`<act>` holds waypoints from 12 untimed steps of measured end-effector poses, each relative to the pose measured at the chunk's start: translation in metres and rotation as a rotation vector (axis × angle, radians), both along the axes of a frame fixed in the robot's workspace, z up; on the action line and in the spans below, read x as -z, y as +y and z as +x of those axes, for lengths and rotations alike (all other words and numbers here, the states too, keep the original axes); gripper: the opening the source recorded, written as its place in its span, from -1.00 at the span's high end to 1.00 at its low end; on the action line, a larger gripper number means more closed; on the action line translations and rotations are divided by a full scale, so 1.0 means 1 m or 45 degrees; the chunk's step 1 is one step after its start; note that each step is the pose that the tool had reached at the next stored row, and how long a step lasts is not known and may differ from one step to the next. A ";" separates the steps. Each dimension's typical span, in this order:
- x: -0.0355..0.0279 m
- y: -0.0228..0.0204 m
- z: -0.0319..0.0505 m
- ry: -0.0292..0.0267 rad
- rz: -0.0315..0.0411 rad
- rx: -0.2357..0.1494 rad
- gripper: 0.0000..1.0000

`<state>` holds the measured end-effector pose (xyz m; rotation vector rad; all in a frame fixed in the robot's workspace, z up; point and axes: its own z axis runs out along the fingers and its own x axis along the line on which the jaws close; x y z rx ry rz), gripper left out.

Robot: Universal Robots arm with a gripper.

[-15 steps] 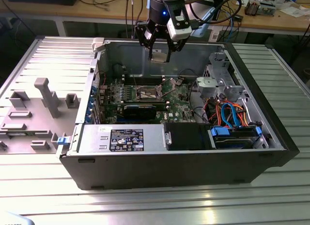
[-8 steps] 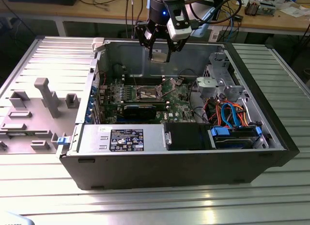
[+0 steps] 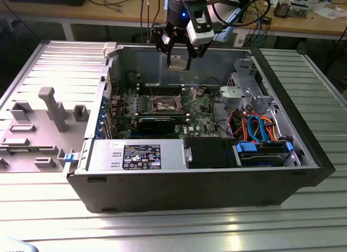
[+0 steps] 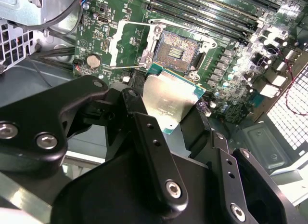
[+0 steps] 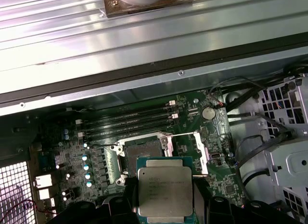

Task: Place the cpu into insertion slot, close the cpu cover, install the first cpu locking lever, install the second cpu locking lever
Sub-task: 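Place the cpu into insertion slot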

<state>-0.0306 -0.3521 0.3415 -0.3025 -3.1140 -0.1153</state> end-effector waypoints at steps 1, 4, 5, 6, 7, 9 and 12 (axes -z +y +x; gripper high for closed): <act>0.0000 0.0000 0.0000 0.0001 -0.0001 0.001 -0.09; 0.0000 0.0000 0.0000 0.0000 0.0001 0.004 -0.09; 0.0000 0.0000 0.0000 0.0000 0.0000 0.005 -0.09; 0.0000 0.0000 0.0000 0.0001 0.0000 0.006 -0.09; 0.0000 0.0000 0.0000 0.0001 0.0000 0.008 -0.09; 0.0000 0.0000 0.0000 0.0000 0.0000 0.010 -0.09; 0.0000 0.0000 0.0000 0.0000 0.0001 0.013 -0.09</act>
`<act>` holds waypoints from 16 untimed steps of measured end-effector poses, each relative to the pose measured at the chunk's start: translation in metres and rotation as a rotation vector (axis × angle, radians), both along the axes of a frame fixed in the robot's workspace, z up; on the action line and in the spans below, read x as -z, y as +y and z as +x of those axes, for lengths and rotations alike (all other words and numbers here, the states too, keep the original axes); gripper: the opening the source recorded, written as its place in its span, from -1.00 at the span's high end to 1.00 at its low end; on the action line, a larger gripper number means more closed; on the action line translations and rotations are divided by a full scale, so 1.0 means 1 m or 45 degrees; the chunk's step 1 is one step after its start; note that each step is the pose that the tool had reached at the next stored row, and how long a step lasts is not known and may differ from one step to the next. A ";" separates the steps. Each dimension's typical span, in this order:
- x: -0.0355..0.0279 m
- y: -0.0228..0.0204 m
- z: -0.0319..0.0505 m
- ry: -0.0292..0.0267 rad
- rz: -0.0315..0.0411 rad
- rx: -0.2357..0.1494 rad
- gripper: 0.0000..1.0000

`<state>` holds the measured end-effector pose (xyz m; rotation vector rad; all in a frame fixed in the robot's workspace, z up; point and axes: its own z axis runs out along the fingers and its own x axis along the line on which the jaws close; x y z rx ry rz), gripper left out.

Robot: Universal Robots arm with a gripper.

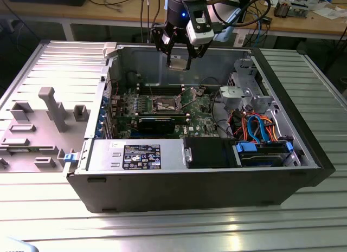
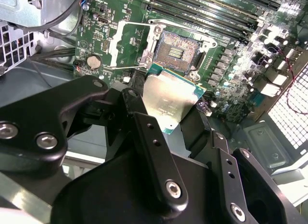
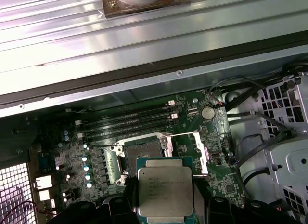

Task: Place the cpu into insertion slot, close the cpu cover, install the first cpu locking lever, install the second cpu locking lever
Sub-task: 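Place the cpu into insertion slot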

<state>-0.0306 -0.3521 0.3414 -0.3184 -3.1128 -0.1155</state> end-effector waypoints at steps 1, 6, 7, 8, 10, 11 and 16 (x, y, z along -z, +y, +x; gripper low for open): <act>0.0000 0.0000 0.0000 0.0000 -0.0001 0.001 -0.09; 0.0000 0.0000 0.0000 0.0000 -0.0001 0.006 -0.09; 0.0000 0.0000 0.0000 0.0000 -0.0001 0.006 -0.09; 0.0000 0.0000 0.0000 0.0000 -0.0001 0.007 -0.09; 0.0000 0.0000 0.0000 0.0000 -0.0001 0.009 -0.09; 0.0000 0.0000 0.0000 0.0001 -0.0001 0.010 -0.09; 0.0000 0.0000 0.0000 0.0000 -0.0001 0.014 -0.09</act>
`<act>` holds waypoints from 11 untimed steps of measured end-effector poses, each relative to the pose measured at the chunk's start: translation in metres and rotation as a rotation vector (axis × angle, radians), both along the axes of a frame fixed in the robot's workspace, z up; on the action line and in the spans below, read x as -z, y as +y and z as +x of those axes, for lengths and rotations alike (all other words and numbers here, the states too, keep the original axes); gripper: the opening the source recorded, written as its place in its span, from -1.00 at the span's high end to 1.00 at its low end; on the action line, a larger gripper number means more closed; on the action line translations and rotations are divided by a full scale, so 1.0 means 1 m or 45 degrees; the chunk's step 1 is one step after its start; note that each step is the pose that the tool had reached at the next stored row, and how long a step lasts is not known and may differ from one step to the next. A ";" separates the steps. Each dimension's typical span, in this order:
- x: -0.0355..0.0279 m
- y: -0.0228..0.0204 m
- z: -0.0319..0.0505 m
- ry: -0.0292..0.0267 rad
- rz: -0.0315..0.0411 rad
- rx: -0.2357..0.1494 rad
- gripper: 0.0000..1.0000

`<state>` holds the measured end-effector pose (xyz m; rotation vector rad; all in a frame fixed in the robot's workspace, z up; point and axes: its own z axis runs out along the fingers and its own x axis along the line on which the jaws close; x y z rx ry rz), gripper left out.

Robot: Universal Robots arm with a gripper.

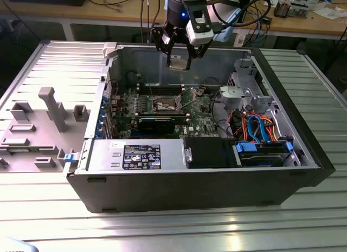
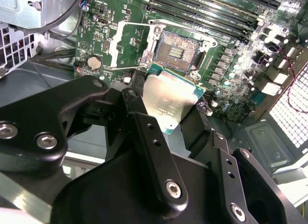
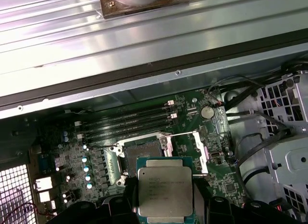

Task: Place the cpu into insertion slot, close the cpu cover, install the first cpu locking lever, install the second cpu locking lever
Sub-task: 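Place the cpu into insertion slot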

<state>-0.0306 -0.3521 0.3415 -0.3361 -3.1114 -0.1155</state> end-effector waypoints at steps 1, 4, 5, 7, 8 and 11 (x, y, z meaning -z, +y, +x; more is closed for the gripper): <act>0.0000 0.0000 0.0000 0.0000 0.0001 0.001 -0.09; 0.0000 0.0000 0.0000 0.0000 0.0000 0.005 -0.09; 0.0000 0.0000 0.0000 0.0001 0.0001 0.006 -0.09; 0.0000 0.0000 0.0000 0.0001 0.0000 0.009 -0.09; 0.0000 0.0000 0.0000 0.0001 0.0000 0.011 -0.09; 0.0000 0.0000 0.0000 0.0000 0.0000 0.015 -0.09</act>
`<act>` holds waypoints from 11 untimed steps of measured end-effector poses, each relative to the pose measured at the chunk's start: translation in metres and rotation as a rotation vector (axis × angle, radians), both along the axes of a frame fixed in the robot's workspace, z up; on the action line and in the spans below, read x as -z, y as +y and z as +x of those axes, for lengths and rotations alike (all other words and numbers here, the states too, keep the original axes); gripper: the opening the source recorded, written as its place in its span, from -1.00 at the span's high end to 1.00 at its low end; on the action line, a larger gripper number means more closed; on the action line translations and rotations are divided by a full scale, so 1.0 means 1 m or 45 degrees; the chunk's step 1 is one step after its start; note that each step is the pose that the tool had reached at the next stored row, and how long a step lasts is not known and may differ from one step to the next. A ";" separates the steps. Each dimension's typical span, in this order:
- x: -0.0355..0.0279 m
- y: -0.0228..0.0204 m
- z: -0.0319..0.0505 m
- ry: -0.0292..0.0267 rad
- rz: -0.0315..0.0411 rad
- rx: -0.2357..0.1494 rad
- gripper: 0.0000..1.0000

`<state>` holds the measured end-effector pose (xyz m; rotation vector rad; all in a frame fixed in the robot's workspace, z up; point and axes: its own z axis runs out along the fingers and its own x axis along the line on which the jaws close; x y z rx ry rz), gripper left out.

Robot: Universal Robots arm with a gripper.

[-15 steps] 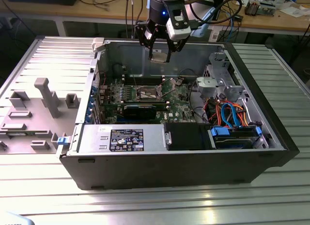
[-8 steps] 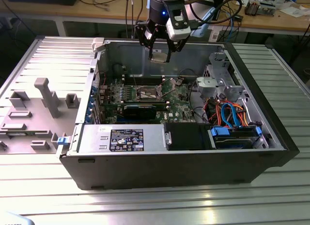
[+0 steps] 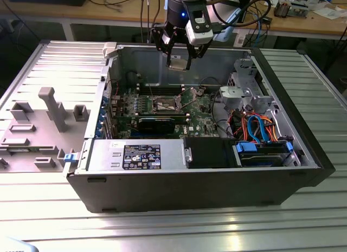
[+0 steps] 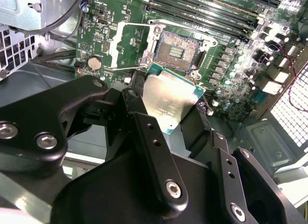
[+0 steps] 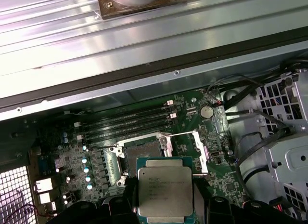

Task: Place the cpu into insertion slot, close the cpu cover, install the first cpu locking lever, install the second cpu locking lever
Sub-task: 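Place the cpu into insertion slot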

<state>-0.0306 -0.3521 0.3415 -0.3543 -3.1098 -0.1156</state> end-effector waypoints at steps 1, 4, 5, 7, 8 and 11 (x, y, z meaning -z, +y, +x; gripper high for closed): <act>0.0000 0.0000 0.0000 0.0001 0.0000 0.001 -0.09; 0.0000 0.0000 0.0000 0.0000 0.0000 0.003 -0.09; 0.0000 0.0000 0.0000 0.0000 0.0000 0.004 -0.09; 0.0000 0.0000 0.0000 0.0000 0.0000 0.006 -0.09; 0.0000 0.0000 0.0000 0.0000 0.0000 0.007 -0.09; 0.0000 0.0000 0.0000 0.0001 0.0000 0.010 -0.09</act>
